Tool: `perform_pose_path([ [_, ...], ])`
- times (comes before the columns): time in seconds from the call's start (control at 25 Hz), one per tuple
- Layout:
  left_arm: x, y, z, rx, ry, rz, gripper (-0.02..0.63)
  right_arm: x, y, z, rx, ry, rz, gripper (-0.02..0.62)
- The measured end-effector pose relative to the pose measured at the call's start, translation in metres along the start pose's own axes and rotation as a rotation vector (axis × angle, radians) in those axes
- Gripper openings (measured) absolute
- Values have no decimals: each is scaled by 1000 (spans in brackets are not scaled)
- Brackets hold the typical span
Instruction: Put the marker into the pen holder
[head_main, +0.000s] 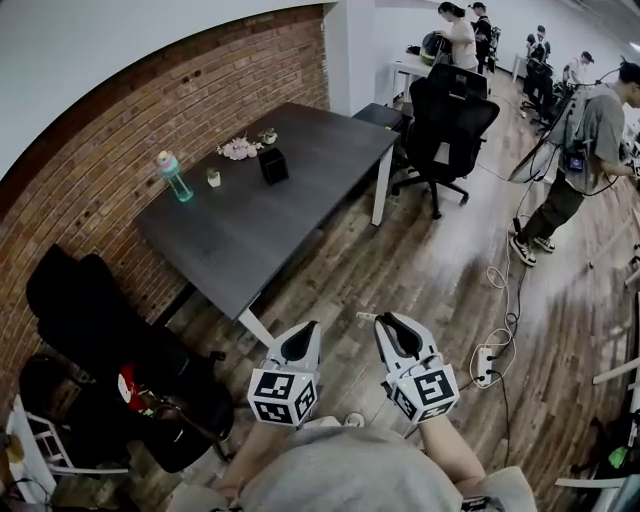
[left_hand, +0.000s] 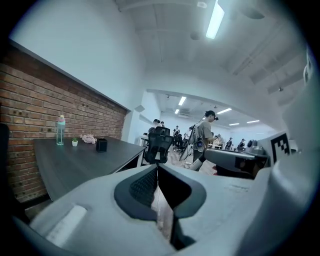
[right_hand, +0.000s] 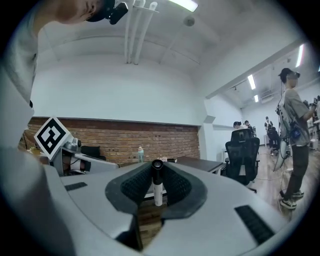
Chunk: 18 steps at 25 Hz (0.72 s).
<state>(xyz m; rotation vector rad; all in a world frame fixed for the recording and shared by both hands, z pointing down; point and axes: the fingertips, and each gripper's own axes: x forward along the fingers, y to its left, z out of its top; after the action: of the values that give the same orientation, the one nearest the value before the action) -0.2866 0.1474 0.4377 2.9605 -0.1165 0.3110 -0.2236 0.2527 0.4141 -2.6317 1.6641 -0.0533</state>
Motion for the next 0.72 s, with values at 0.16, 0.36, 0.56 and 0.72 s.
perform_pose_path([
  [0.16,-4,-5,-1,-6,-5,-3,18,-4,4,1,20,-11,16,69],
  [0.36,-5,-11,-1,-5,-17,2,18,-11,2,-2,18,-4,13,69],
  [0.56,-3,-17,-3,-10,-17,2,18,-15,-2,-5,14,0,17,69],
  [0.72,-1,-22,-2,-11,-15,-2,18,-16,-7,-3,20,-1,16,69],
])
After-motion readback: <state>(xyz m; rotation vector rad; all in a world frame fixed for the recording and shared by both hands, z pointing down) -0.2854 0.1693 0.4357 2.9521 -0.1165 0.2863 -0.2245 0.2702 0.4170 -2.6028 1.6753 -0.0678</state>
